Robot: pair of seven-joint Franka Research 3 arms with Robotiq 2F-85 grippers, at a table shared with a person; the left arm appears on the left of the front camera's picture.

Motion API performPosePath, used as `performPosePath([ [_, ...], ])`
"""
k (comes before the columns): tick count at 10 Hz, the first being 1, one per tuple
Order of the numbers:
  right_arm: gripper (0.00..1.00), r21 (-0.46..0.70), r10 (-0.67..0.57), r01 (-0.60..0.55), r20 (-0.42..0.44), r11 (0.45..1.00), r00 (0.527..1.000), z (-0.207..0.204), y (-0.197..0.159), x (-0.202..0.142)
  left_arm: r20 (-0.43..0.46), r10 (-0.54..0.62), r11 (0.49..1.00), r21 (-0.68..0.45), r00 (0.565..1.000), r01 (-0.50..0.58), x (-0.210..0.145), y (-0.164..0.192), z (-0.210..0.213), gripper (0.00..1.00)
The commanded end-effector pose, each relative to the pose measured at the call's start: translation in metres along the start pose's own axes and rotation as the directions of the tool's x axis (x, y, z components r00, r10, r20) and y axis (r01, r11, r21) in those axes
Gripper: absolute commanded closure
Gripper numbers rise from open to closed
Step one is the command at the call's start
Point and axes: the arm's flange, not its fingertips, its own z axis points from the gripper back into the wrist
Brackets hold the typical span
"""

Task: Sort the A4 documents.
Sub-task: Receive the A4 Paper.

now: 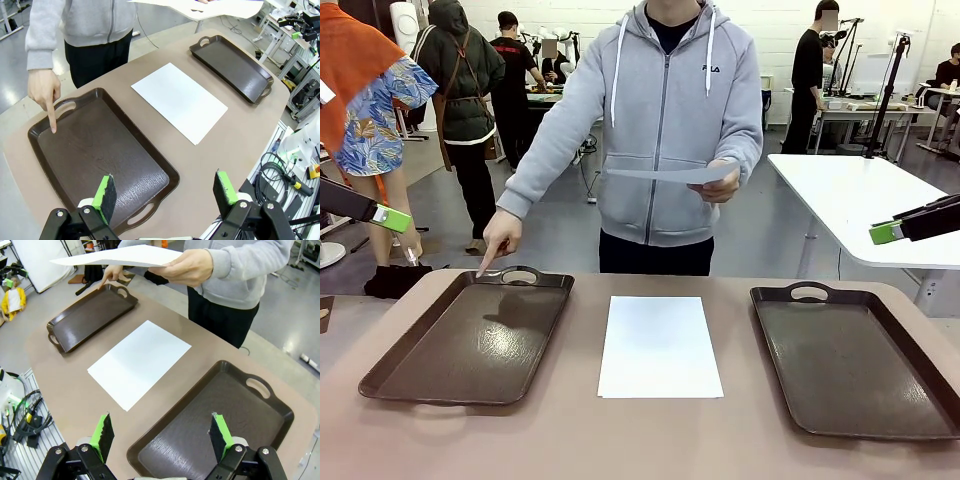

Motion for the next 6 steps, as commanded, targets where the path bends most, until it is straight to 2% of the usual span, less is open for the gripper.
performPosePath([
  [1, 0.00, 0.010, 0.000, 0.000, 0.002, 1.000, 1.000, -0.001, -0.001, -0.001, 0.004, -0.001, 1.000, -0.012, 1.000, 0.001, 0.000, 0.001, -0.001, 0.00],
  [2, 0.00, 0.010, 0.000, 0.000, 0.002, 1.000, 1.000, -0.001, -0.001, -0.001, 0.000, 0.000, 1.000, 0.000, 1.000, 0.000, 0.000, 0.000, 0.000, 0.00],
  [3, 0.00, 0.010, 0.000, 0.000, 0.002, 1.000, 1.000, -0.001, -0.001, -0.001, -0.014, 0.122, 0.992, -0.040, 0.992, -0.122, 0.010, 0.007, -0.020, 0.00],
  [5, 0.00, 0.010, 0.000, 0.000, 0.002, 1.000, 1.000, -0.001, -0.001, -0.001, 0.021, 0.313, 0.949, -0.042, 0.949, -0.312, 0.029, 0.009, -0.029, 0.00],
  [6, 0.00, 0.010, 0.000, 0.000, 0.002, 1.000, 1.000, -0.001, -0.001, -0.001, -0.038, 0.418, 0.905, -0.068, 0.908, -0.420, 0.041, 0.012, -0.030, 0.00],
])
